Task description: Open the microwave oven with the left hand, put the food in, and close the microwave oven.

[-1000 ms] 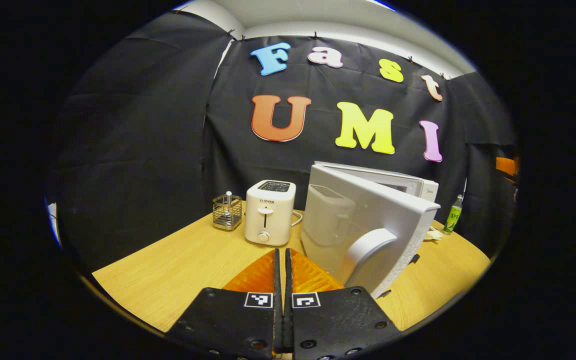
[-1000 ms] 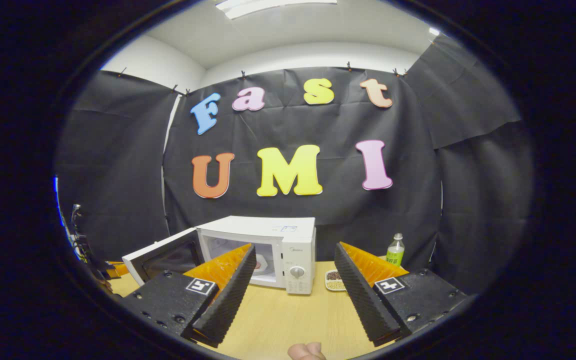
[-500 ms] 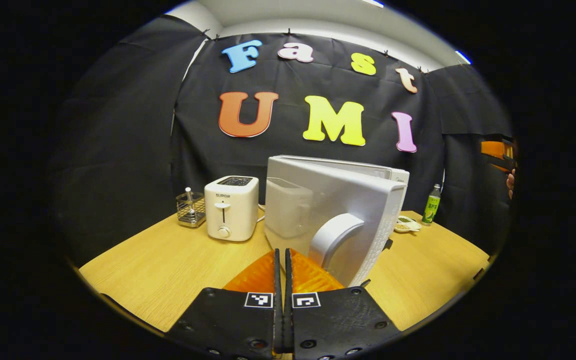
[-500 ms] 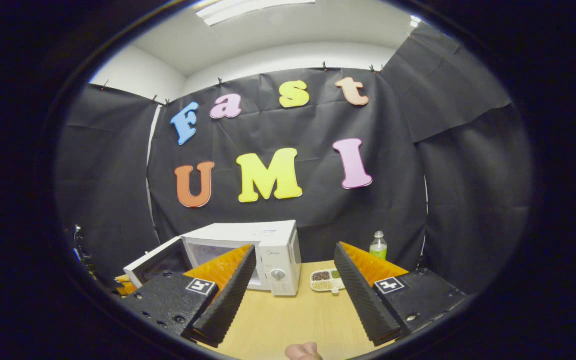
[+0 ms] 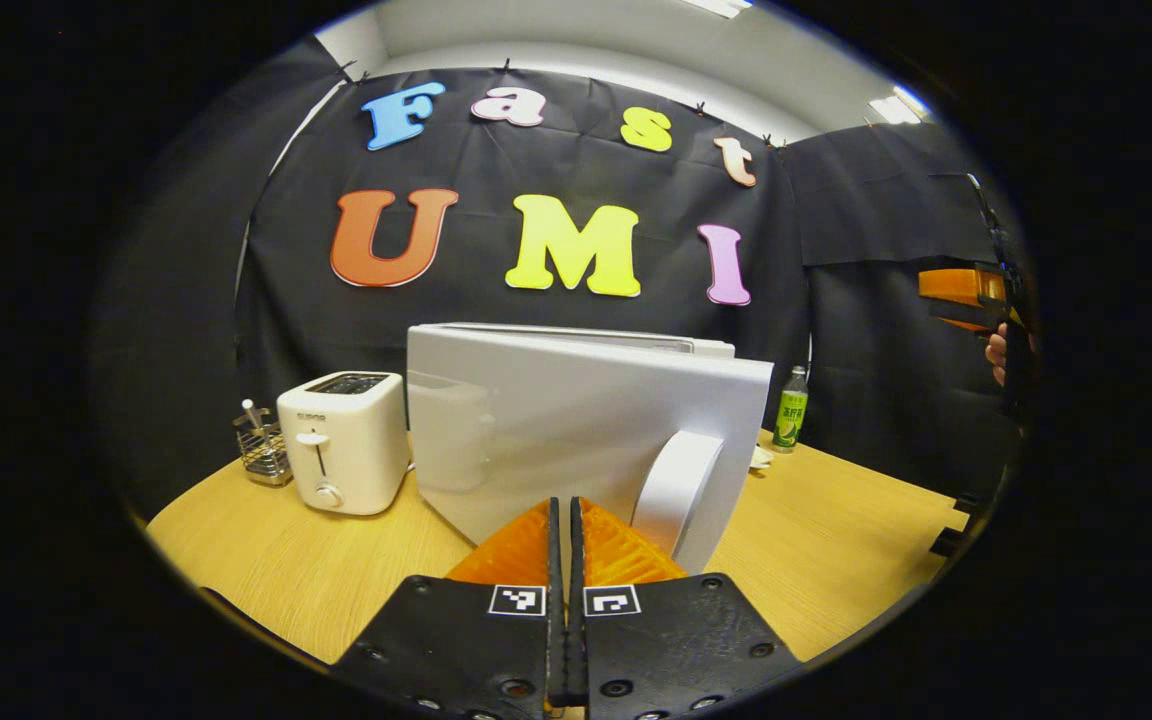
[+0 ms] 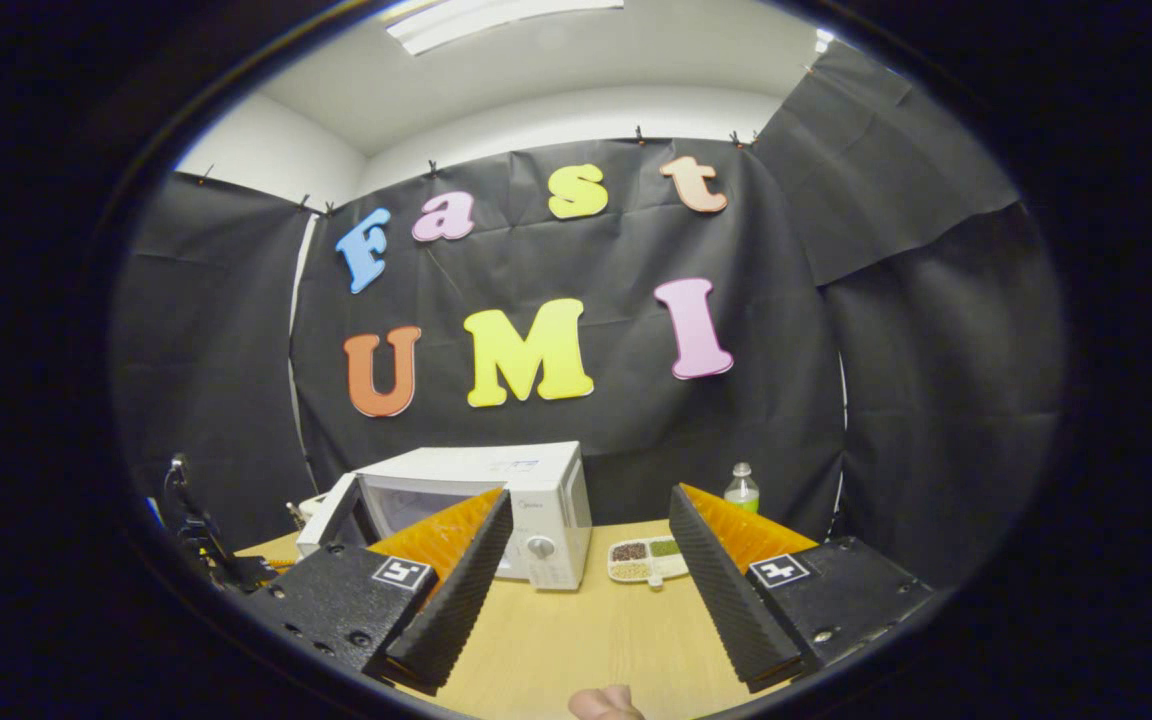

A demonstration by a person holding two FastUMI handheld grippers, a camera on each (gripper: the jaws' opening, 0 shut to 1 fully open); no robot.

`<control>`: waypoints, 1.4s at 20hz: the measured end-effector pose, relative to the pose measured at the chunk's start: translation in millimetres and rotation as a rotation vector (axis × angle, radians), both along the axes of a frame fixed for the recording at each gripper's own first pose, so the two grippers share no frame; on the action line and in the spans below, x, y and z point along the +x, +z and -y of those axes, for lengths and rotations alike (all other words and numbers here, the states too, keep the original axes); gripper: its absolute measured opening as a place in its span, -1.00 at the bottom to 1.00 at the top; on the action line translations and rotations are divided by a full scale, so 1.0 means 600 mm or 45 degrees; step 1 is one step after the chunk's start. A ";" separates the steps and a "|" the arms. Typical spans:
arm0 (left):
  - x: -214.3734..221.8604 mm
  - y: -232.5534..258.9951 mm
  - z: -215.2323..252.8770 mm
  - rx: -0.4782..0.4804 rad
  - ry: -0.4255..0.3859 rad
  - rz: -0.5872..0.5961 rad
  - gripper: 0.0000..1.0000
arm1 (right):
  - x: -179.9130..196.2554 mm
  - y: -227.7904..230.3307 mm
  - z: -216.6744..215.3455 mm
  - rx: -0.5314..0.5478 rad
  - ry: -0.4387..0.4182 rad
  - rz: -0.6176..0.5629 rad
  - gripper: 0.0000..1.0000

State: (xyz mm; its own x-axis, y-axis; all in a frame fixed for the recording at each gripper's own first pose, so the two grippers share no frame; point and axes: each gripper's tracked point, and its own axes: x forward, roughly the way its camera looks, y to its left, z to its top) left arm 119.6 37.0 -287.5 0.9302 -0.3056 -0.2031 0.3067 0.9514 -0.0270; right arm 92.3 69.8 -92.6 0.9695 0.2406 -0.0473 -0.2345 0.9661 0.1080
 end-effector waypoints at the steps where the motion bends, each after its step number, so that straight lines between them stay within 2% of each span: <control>1: 0.012 0.000 0.008 0.006 -0.011 0.010 -1.00 | -0.001 0.003 0.002 -0.002 -0.001 0.007 1.00; 4: 0.039 -0.006 0.037 0.012 -0.043 0.000 -1.00 | 0.001 0.007 0.004 -0.017 0.005 0.025 1.00; 5: 0.045 -0.010 0.044 0.024 -0.047 -0.006 -1.00 | 0.002 0.006 0.005 -0.017 0.005 0.026 0.82; 6: 0.052 -0.009 0.054 0.034 -0.055 0.004 -1.00 | 0.003 0.005 0.006 -0.015 0.005 0.025 1.00; 7: 0.061 -0.008 0.066 0.038 -0.074 0.010 -1.00 | 0.004 0.003 0.008 -0.011 0.006 0.025 0.82; 13: 0.108 -0.012 0.123 0.068 -0.128 0.019 -1.00 | 0.019 -0.012 0.023 -0.005 -0.008 0.019 0.82; 14: 0.116 -0.012 0.127 0.074 -0.128 0.022 -1.00 | 0.023 -0.016 0.025 -0.002 -0.009 0.017 1.00; 15: 0.125 -0.010 0.131 0.072 -0.125 0.026 -1.00 | 0.024 -0.022 0.027 0.000 -0.007 0.010 1.00; 16: 0.135 -0.009 0.136 0.064 -0.124 0.028 -1.00 | 0.029 -0.027 0.027 0.004 0.000 0.001 0.82; 18: 0.158 -0.011 0.147 0.049 -0.115 0.026 -1.00 | 0.035 -0.036 0.035 0.012 0.003 -0.011 0.83; 19: 0.168 -0.010 0.152 0.046 -0.110 0.031 -1.00 | 0.036 -0.040 0.039 0.016 0.005 -0.011 1.00; 20: 0.180 -0.012 0.155 0.056 -0.101 0.030 -1.00 | 0.040 -0.040 0.043 0.019 0.005 -0.004 1.00; 21: 0.189 -0.015 0.158 0.068 -0.092 0.030 -1.00 | 0.041 -0.038 0.046 0.018 0.002 0.003 0.82; 22: 0.198 -0.017 0.162 0.077 -0.084 0.029 -1.00 | 0.043 -0.037 0.050 0.013 -0.003 0.015 0.82; 23: 0.208 -0.021 0.165 0.079 -0.079 0.029 -1.00 | 0.042 -0.036 0.053 0.011 -0.006 0.026 1.00; 24: 0.218 -0.022 0.167 0.077 -0.072 0.024 -1.00 | 0.042 -0.035 0.055 0.010 -0.010 0.031 1.00; 25: 0.229 -0.024 0.170 0.077 -0.063 0.022 -1.00 | 0.045 -0.039 0.055 0.010 -0.011 0.029 0.82; 26: 0.239 -0.025 0.171 0.074 -0.052 0.019 -1.00 | 0.048 -0.042 0.056 0.010 -0.009 0.023 0.82; 27: 0.250 -0.027 0.173 0.067 -0.041 0.010 -1.00 | 0.048 -0.047 0.057 0.012 -0.008 0.013 1.00; 28: 0.261 -0.028 0.176 0.059 -0.033 0.004 -1.00 | 0.051 -0.051 0.058 0.014 -0.008 0.003 1.00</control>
State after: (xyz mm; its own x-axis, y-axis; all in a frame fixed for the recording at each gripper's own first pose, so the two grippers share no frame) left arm 276.1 -68.8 -304.1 0.9227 -0.3201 -0.2148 0.3313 0.9434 0.0175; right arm 122.7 35.0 -123.4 0.9710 0.2353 -0.0429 -0.2289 0.9663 0.1179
